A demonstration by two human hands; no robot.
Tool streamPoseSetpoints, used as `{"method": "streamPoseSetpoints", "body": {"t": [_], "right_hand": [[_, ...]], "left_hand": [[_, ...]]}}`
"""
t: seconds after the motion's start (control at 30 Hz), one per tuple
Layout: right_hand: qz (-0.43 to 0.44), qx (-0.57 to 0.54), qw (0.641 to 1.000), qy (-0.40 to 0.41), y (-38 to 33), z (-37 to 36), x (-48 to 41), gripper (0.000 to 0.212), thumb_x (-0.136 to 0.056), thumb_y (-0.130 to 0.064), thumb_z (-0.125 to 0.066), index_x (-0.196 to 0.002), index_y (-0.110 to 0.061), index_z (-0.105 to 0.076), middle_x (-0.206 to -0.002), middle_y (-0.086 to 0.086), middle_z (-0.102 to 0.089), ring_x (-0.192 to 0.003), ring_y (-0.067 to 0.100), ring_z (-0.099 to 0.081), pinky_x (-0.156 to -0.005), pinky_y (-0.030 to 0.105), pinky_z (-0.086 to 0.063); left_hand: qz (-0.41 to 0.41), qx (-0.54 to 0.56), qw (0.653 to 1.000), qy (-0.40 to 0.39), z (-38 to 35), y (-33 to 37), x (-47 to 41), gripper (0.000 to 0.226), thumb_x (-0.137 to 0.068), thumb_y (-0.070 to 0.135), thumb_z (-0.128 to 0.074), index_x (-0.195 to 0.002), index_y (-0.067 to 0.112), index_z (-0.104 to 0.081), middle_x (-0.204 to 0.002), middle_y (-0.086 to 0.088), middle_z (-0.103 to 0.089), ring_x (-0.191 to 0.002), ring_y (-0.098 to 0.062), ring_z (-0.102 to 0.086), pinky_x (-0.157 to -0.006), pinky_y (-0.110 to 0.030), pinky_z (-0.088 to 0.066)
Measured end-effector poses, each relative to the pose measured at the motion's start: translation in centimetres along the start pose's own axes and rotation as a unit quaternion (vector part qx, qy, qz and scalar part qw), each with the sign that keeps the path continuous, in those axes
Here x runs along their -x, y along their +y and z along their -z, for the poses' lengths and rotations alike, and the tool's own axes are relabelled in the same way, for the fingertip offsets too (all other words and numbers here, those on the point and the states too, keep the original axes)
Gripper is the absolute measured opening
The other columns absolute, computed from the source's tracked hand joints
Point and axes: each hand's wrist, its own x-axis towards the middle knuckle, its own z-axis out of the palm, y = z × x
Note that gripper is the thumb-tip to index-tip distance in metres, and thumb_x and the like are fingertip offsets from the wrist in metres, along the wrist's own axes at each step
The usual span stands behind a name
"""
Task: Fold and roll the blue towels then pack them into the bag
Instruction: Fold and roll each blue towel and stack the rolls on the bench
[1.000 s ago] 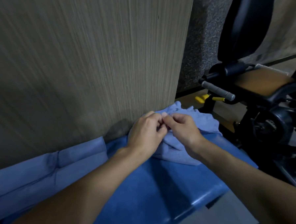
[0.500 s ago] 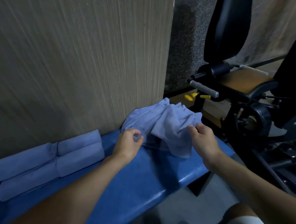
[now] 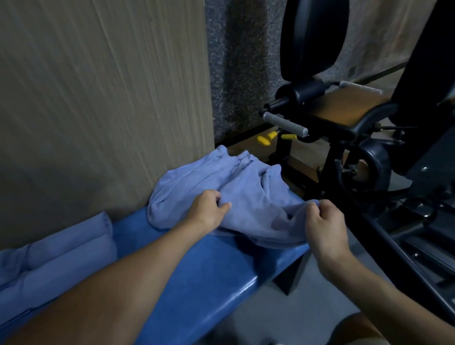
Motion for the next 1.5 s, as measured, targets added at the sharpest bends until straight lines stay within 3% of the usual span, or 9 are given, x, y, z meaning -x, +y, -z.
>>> {"method": "streamPoseSetpoints", "body": {"t": [0.13, 0.27, 0.57, 0.9, 1.1, 1.2, 1.27, 1.37, 1.5], "right_hand": [[0.017, 0.001, 1.000, -0.007, 0.5, 0.0, -0.2, 0.027, -0.096, -0.016, -0.043, -0.082, 0.007, -0.047, -0.068, 0.005, -0.044, -0.063, 0.016, -0.040, -0.055, 0.032, -0.033], [0.023, -0.008, 0.999, -0.033, 0.6, 0.0, -0.2, 0.028, -0.097, -0.019, -0.043, -0.085, 0.006, -0.049, -0.070, 0.007, -0.045, -0.064, 0.016, -0.041, -0.056, 0.032, -0.034], [0.037, -0.025, 0.997, -0.061, -2.8, -0.4, 0.8, 0.026, -0.099, -0.022, -0.043, -0.079, -0.005, -0.045, -0.067, 0.003, -0.036, -0.060, 0.013, -0.034, -0.055, 0.031, -0.030], [0.083, -0.053, 0.983, -0.153, -10.5, -2.8, 6.2, 0.032, -0.104, -0.021, -0.038, -0.074, -0.013, -0.034, -0.064, 0.002, -0.031, -0.052, 0.013, -0.031, -0.040, 0.017, -0.031], [0.037, -0.073, 0.968, -0.236, -14.5, -4.7, 8.7, 0.018, -0.101, -0.020, -0.039, -0.087, -0.012, -0.048, -0.078, 0.011, -0.042, -0.074, 0.025, -0.041, -0.064, 0.039, -0.035], [0.007, -0.106, 0.948, -0.299, -16.5, -5.3, 9.7, 0.011, -0.096, -0.017, -0.048, -0.089, -0.010, -0.054, -0.082, 0.013, -0.047, -0.078, 0.028, -0.047, -0.066, 0.041, -0.038], [-0.002, -0.124, 0.942, -0.313, -17.7, -5.8, 10.3, 0.023, -0.097, -0.026, -0.053, -0.081, -0.010, -0.052, -0.081, 0.011, -0.046, -0.077, 0.026, -0.048, -0.067, 0.039, -0.039], [0.006, -0.118, 0.950, -0.288, -18.5, -6.5, 10.9, 0.036, -0.095, -0.028, -0.058, -0.068, -0.015, -0.039, -0.071, 0.008, -0.030, -0.066, 0.022, -0.035, -0.062, 0.038, -0.031], [0.019, -0.074, 0.946, -0.316, -15.6, -7.1, 11.7, 0.017, -0.085, -0.017, -0.058, -0.075, -0.003, -0.054, -0.072, 0.015, -0.046, -0.068, 0.028, -0.048, -0.062, 0.039, -0.041]], "left_hand": [[0.035, -0.001, 0.999, 0.017, -0.7, 0.1, -1.4, 0.035, -0.082, 0.018, -0.071, -0.059, 0.014, -0.045, -0.055, 0.001, -0.051, -0.064, -0.028, -0.053, -0.060, -0.032, -0.039], [0.061, -0.005, 0.998, 0.019, -0.9, 0.6, -2.0, 0.035, -0.081, 0.014, -0.070, -0.053, 0.020, -0.051, -0.059, 0.000, -0.059, -0.080, -0.028, -0.066, -0.069, -0.029, -0.045], [0.015, 0.156, 0.975, 0.161, 7.0, 2.5, 0.7, 0.028, -0.083, 0.003, -0.061, -0.066, 0.013, -0.042, -0.052, 0.001, -0.035, -0.049, -0.012, -0.028, -0.043, -0.020, -0.023], [0.042, 0.128, 0.957, 0.257, 20.5, -0.4, 8.8, 0.022, -0.083, 0.003, -0.061, -0.065, 0.011, -0.051, -0.057, -0.002, -0.046, -0.052, -0.012, -0.037, -0.044, -0.015, -0.030], [0.083, 0.162, 0.950, 0.253, 25.9, -3.8, 14.2, 0.033, -0.089, 0.012, -0.062, -0.060, 0.015, -0.045, -0.057, -0.003, -0.046, -0.060, -0.019, -0.043, -0.060, -0.032, -0.037], [0.106, 0.219, 0.933, 0.264, 27.5, -4.4, 16.3, 0.037, -0.090, 0.011, -0.060, -0.059, 0.015, -0.040, -0.043, 0.005, -0.044, -0.053, -0.019, -0.039, -0.052, -0.029, -0.032], [0.124, 0.273, 0.916, 0.267, 28.5, -4.6, 17.6, 0.038, -0.090, 0.009, -0.058, -0.059, 0.016, -0.037, -0.039, 0.007, -0.038, -0.050, -0.018, -0.035, -0.050, -0.027, -0.028], [0.134, 0.301, 0.902, 0.280, 29.6, -5.1, 19.7, 0.026, -0.075, 0.020, -0.063, -0.060, 0.016, -0.042, -0.052, -0.001, -0.043, -0.057, -0.019, -0.042, -0.056, -0.031, -0.036], [0.153, 0.243, 0.924, 0.253, 28.0, -7.4, 22.5, 0.010, -0.083, 0.004, -0.059, -0.085, 0.013, -0.056, -0.076, -0.005, -0.055, -0.069, -0.018, -0.051, -0.063, -0.030, -0.042]]}}
